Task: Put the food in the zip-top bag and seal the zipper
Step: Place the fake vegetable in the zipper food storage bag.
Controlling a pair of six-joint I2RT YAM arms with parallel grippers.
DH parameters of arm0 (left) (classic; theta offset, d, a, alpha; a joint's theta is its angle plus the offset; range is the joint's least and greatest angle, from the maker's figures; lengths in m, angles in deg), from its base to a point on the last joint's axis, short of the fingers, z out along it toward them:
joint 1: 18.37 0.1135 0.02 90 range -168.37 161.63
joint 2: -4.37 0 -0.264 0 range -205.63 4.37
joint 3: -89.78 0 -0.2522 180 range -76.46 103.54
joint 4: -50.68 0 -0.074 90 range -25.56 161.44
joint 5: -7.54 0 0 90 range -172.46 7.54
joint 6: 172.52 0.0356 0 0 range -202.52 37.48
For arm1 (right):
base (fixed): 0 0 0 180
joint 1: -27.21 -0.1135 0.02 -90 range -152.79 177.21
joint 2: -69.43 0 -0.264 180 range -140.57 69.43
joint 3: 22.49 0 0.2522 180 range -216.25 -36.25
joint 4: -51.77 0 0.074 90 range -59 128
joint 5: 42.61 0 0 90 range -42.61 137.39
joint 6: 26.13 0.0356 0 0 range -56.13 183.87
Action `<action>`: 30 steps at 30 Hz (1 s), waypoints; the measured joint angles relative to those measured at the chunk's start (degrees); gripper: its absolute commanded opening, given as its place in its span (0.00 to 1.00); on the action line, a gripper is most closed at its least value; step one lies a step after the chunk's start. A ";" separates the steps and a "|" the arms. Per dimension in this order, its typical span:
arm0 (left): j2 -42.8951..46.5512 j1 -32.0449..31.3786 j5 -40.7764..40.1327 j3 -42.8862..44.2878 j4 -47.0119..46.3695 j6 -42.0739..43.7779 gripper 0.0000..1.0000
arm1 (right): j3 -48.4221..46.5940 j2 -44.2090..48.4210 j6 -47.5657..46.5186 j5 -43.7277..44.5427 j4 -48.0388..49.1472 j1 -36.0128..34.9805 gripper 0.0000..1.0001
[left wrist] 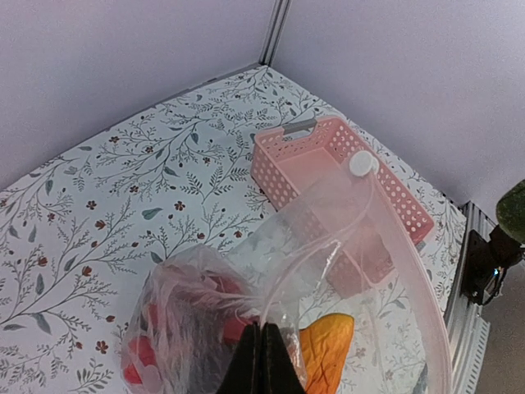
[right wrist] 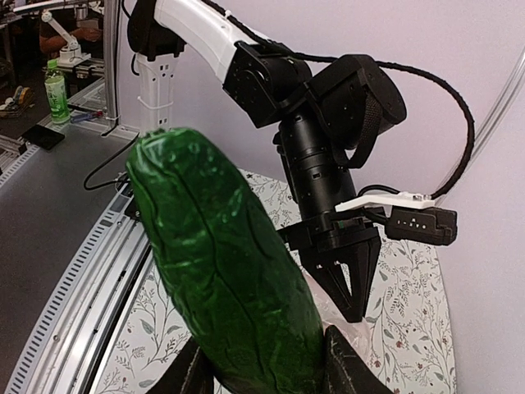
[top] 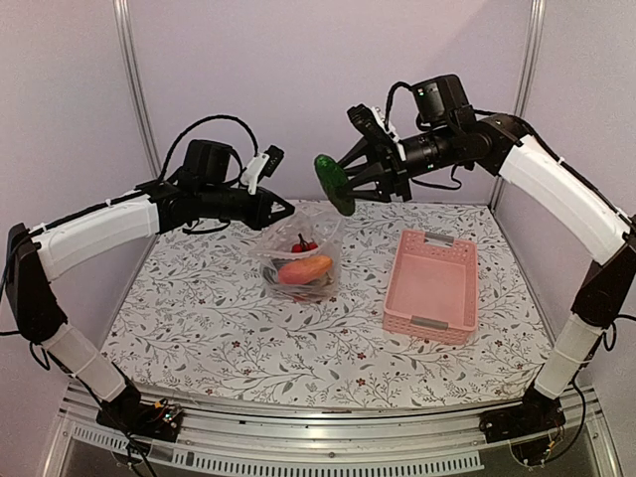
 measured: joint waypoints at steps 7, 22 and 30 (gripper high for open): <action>0.00 -0.02 0.22 0.07 0.00 -0.02 0.00 | -2.32 -5.03 0.37 -0.11 2.71 -2.19 0.21; 0.00 -0.02 0.52 0.09 0.02 -0.02 0.00 | -2.08 -11.19 -0.48 2.97 7.61 -2.45 0.27; 0.00 -0.02 0.55 0.09 0.07 -0.02 0.00 | 0.20 -11.41 -2.67 9.97 7.48 -2.49 0.29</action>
